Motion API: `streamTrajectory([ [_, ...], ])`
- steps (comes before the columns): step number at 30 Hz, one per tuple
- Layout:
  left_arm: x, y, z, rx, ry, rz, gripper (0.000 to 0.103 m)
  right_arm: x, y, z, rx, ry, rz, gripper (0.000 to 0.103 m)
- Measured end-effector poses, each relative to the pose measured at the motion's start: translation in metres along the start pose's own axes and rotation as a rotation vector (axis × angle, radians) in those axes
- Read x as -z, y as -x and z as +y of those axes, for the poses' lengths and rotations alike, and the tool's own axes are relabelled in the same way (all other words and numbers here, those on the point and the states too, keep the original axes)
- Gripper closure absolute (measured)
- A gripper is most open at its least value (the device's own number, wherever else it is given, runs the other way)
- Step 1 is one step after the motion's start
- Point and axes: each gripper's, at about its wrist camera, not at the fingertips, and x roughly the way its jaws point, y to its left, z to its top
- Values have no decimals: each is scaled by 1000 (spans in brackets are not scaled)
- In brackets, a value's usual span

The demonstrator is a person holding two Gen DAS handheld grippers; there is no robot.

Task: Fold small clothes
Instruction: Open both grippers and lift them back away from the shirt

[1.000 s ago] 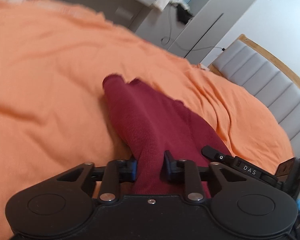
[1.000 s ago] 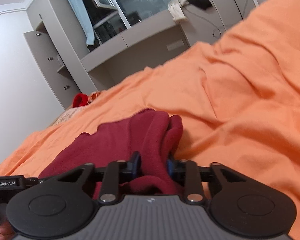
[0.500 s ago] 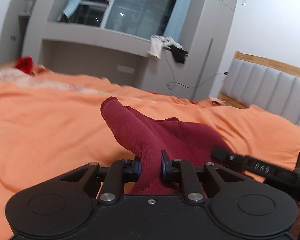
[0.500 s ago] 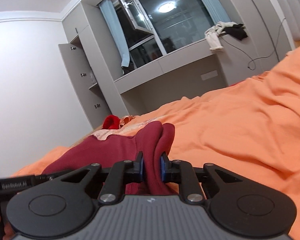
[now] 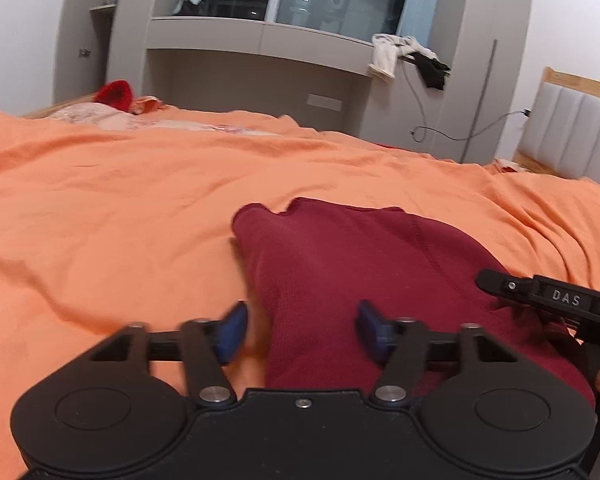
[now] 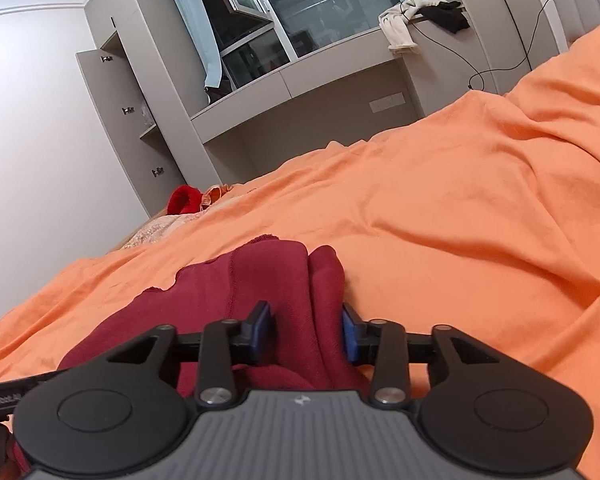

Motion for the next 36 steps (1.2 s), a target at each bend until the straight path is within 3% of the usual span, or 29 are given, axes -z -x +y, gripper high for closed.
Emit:
streamTrajectory([
  [2,0,5,4,-4,36,0,23,0,1,-2,2,-11,2,38],
  [6,10,11,5,-15,99,-2,13,1,4,-8,-4,-33,6,27],
  [14,26,11,-9,-118,33,-50,3,1,8,-7,-10,-28,-7,9],
  [17,25,12,-8,-125,35,-51,2,0,13,-5,-13,-20,-19,5],
  [26,19,21,-19,-200,-5,-82,1,-2,37,4,-3,20,-67,0],
  [31,18,38,-32,-264,-92,-147,1,-2,59,12,14,57,-109,0],
  [36,18,64,-35,-242,-72,-190,1,2,92,20,20,90,-169,0],
])
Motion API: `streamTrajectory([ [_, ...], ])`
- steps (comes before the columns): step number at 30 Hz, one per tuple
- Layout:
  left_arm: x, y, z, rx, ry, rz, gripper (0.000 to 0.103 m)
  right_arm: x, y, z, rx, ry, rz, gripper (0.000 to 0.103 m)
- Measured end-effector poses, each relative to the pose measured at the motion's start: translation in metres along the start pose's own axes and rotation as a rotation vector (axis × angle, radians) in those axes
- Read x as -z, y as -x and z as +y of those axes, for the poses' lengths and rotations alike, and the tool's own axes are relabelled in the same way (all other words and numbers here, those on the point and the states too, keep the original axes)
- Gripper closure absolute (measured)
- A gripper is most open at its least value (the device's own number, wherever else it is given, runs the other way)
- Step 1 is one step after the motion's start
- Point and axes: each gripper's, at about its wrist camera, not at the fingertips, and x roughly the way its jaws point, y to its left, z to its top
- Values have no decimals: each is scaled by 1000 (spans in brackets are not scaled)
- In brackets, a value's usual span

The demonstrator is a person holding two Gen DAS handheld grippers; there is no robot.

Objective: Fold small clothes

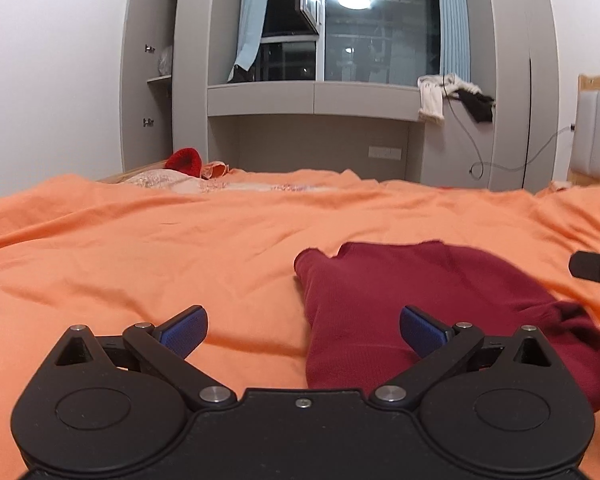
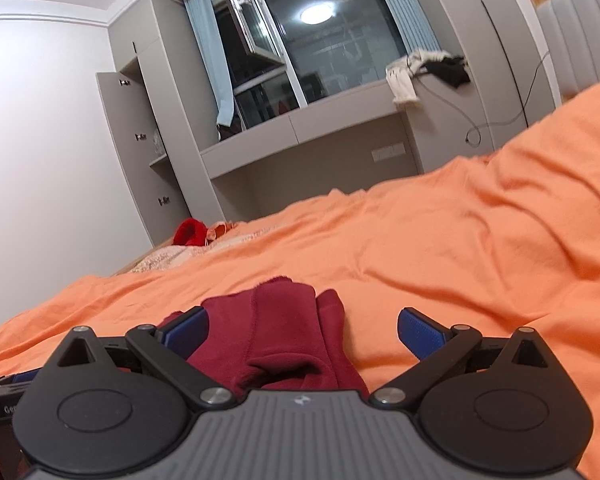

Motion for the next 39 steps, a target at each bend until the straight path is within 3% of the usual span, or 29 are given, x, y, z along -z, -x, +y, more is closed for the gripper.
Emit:
streamTrajectory([
  [11,12,62,14,49,80,-82,1,9,76,30,9,144,-166,0],
  [19,28,103,19,57,71,-161,1,29,122,55,14,247,-248,0],
  [33,63,168,26,55,12,-238,1,66,168,79,36,305,-223,0],
  [39,79,185,27,67,4,-214,1,78,181,79,62,275,-185,0],
])
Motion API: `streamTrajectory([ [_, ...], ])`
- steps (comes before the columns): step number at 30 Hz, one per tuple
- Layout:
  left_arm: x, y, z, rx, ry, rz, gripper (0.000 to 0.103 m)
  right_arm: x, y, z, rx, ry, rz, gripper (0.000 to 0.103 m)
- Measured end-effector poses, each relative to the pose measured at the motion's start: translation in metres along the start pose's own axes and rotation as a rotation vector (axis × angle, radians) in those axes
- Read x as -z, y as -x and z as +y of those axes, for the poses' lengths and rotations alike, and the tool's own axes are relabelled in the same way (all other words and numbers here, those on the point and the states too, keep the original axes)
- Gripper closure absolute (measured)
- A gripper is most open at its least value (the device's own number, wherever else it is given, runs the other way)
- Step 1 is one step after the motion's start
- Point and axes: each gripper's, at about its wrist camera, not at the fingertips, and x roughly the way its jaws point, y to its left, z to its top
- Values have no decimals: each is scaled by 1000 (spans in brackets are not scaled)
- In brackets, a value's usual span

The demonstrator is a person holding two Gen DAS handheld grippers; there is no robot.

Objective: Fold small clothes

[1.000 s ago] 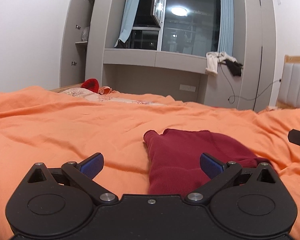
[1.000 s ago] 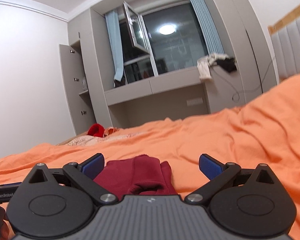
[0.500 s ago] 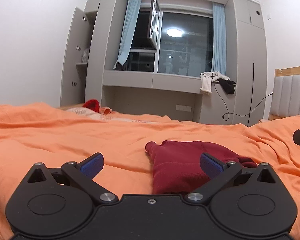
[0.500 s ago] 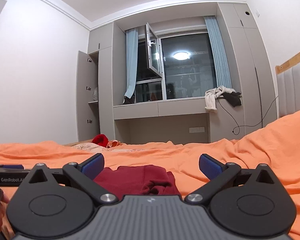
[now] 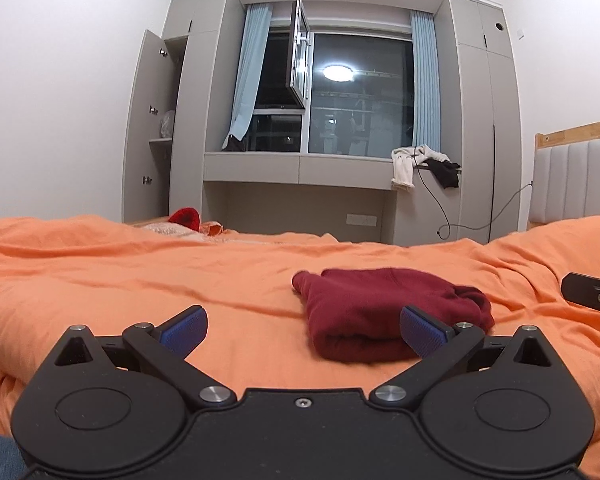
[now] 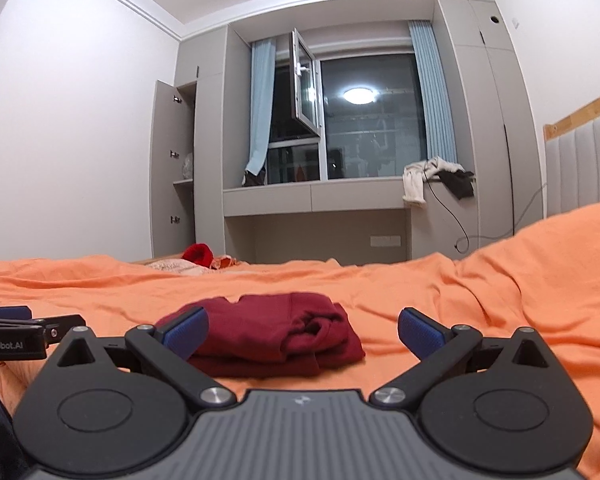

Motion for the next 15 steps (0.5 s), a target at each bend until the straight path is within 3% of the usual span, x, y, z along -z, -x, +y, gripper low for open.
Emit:
streamTrajectory([
  [15,13,8,2,3,-5,66,1,13,11,-10,44,-48,57,0],
])
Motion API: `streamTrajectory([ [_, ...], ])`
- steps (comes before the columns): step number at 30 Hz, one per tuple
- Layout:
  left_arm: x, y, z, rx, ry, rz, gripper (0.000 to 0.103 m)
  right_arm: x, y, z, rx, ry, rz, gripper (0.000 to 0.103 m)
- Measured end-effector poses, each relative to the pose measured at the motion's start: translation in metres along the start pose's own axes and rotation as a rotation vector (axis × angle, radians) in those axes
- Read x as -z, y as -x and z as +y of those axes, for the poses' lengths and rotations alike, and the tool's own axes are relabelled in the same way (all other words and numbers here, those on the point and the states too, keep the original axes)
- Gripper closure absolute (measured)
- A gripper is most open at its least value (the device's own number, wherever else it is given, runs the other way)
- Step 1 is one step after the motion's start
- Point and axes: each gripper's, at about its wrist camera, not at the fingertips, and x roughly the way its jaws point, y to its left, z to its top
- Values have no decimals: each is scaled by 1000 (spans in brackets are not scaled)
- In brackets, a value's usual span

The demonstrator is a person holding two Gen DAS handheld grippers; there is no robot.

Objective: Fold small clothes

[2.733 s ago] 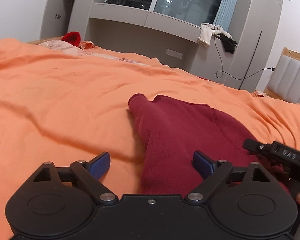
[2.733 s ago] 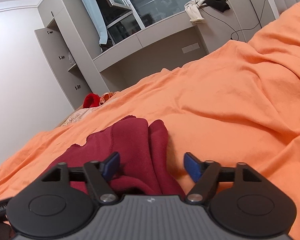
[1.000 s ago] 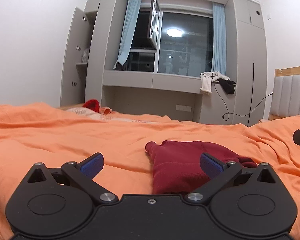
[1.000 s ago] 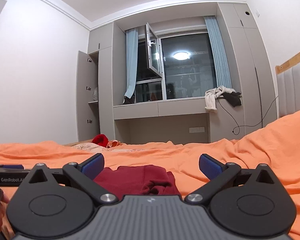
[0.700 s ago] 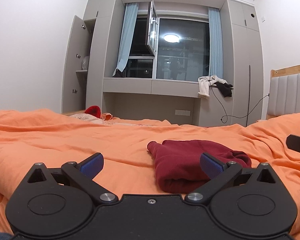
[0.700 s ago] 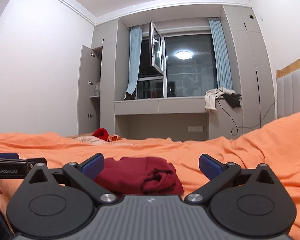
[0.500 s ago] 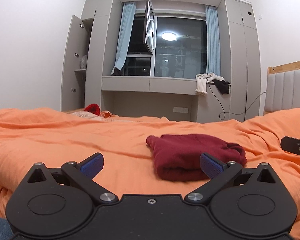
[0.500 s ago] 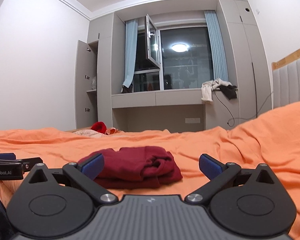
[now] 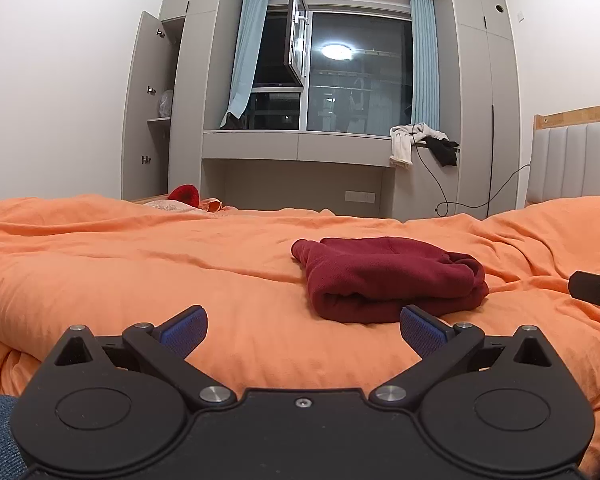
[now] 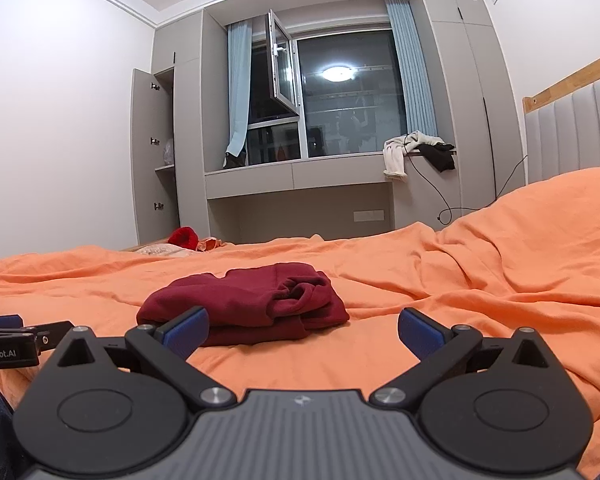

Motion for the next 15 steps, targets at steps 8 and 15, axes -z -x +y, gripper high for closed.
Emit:
streamTrajectory([
  [8,0,-2,-3,-2,-15,7,1,1,1,1,0,-1,5,0],
  [15,1,-2,-4,-3,-16,7,1,1,1,1,0,0,5,0],
])
